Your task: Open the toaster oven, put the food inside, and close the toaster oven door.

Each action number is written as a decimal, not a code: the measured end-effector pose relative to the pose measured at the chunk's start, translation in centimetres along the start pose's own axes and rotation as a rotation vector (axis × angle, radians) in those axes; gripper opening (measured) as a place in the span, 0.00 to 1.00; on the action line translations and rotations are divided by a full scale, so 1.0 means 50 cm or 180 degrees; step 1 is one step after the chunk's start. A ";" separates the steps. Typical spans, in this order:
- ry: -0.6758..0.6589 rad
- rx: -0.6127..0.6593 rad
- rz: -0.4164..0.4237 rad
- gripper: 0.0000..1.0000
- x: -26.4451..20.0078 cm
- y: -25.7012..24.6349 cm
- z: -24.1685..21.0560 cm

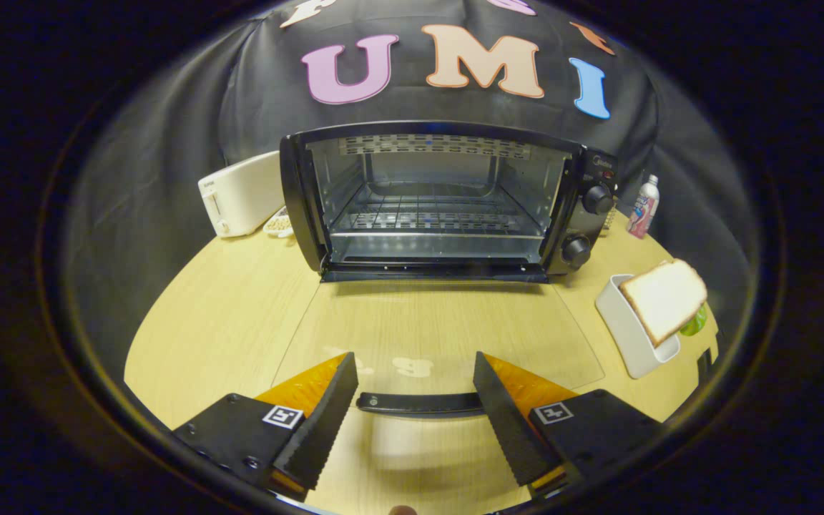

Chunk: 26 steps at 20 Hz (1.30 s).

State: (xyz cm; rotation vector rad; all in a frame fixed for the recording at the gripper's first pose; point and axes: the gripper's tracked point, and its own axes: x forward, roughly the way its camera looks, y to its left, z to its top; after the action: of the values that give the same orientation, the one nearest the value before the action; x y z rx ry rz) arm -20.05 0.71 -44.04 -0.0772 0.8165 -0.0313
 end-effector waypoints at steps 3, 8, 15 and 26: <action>0.0004 0.0016 0.0017 1.00 -0.008 0.002 0.010; -0.0338 0.0298 0.0152 1.00 -0.041 0.008 0.087; -0.1087 0.0772 -0.0448 1.00 -0.115 -0.187 0.264; -0.1512 0.1802 -0.1473 1.00 -0.180 -0.597 0.264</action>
State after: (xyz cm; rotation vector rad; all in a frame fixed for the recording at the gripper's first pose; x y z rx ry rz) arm -16.54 -27.78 -26.07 0.2558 0.2791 -0.6544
